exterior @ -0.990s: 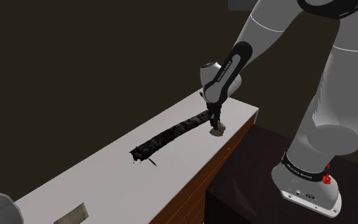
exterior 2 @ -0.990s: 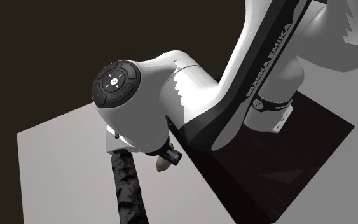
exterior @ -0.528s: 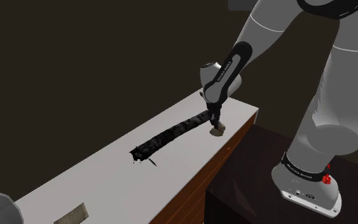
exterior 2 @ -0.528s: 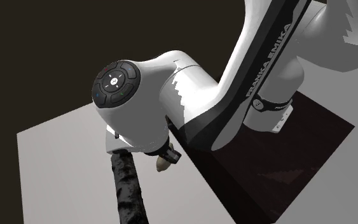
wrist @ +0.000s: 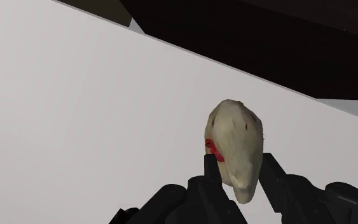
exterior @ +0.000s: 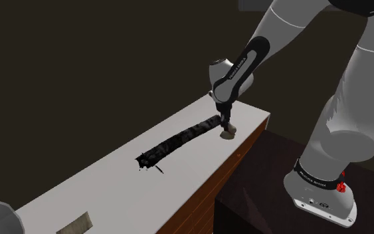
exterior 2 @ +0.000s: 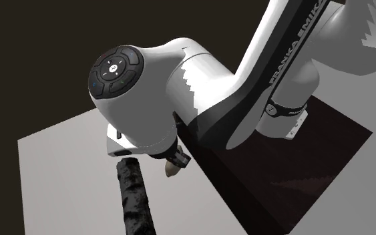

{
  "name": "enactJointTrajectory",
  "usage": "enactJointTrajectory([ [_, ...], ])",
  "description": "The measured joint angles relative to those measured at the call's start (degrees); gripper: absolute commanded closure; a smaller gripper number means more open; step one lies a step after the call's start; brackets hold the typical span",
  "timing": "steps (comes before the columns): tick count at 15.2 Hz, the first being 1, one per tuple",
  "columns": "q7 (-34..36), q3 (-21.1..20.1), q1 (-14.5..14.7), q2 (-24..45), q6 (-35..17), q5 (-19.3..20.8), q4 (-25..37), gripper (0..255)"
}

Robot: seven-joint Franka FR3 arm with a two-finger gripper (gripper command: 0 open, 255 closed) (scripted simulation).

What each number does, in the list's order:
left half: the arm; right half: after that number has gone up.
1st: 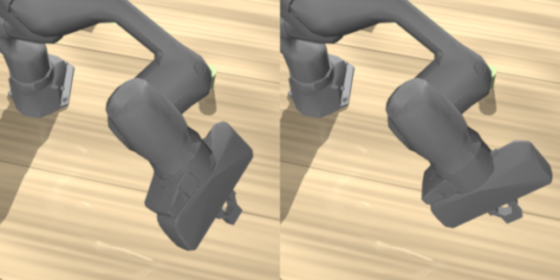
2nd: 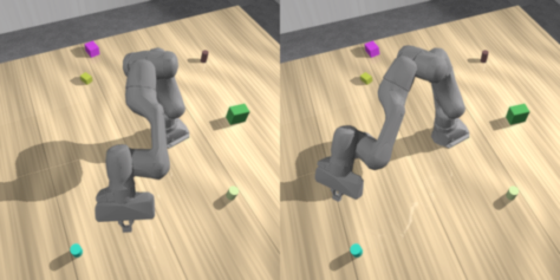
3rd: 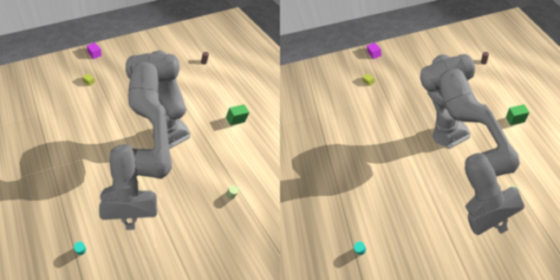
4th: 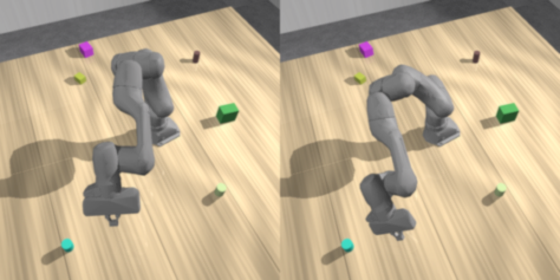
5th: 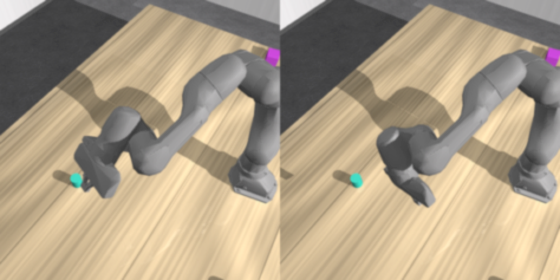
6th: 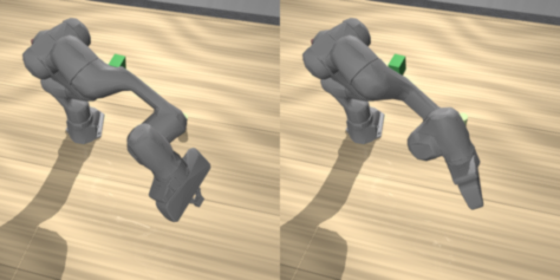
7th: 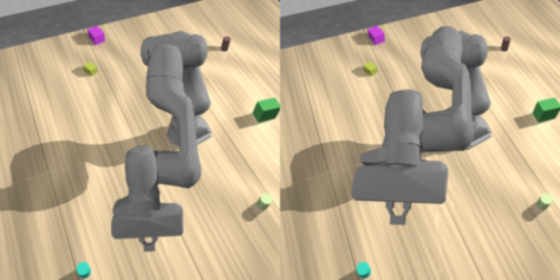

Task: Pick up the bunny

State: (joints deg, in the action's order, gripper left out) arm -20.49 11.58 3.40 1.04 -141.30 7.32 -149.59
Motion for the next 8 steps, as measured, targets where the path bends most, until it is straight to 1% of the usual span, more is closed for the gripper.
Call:
enactJointTrajectory([
  [8, 0.24, -0.09, -0.02, -6.56, 7.48, 0.78, 0.98, 255],
])
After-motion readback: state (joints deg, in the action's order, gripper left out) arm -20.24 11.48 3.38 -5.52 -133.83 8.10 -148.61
